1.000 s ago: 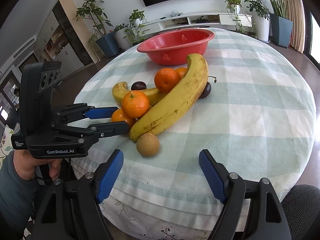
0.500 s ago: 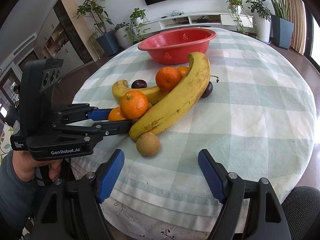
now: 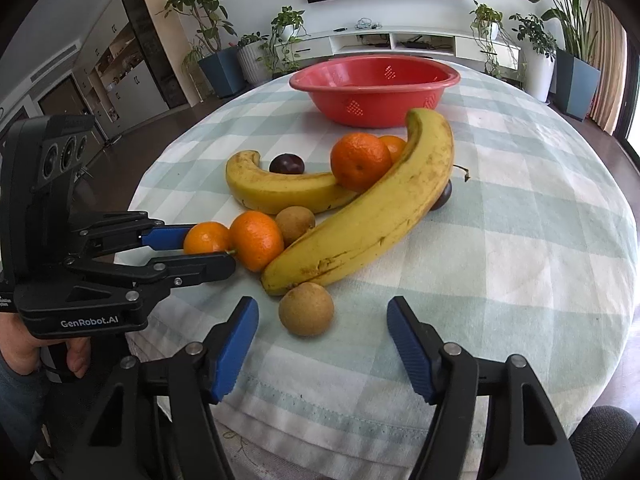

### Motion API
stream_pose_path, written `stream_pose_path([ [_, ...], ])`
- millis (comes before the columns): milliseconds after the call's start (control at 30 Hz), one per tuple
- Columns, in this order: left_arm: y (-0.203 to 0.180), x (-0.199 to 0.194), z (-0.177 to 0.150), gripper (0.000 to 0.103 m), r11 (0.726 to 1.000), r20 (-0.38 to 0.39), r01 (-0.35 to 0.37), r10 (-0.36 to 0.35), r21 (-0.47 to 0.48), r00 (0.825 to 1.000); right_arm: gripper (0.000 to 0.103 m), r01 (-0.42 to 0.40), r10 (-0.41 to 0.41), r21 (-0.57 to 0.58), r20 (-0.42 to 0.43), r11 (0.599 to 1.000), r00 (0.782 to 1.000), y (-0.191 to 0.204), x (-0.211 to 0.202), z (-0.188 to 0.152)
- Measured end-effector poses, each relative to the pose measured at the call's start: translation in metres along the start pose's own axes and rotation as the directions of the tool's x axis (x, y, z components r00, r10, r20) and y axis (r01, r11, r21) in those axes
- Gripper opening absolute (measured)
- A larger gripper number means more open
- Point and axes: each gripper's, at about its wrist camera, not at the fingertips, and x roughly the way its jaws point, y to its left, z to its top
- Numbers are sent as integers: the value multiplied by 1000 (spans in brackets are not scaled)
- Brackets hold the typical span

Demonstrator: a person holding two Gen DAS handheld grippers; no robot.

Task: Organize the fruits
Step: 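Grasp an orange with the left tool while the right tool grasps a pear, then carry the orange and the pear over the red bowl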

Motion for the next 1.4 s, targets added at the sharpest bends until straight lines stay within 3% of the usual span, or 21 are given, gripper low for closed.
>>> stream_pose_path([
  [467, 0, -8, -9, 36, 1000, 15, 2, -1, -31, 1000, 42, 53, -54, -124, -6, 991, 998, 14, 7, 0],
  [667, 1, -7, -9, 35, 999, 13, -1, 1, -32, 1000, 32, 49, -51, -120, -7, 992, 999, 14, 5, -2],
  [1400, 0, -16, -9, 35, 999, 46, 19, -16, -49, 999, 31, -5, 5, 7, 18, 1000, 1000, -8, -26, -3],
])
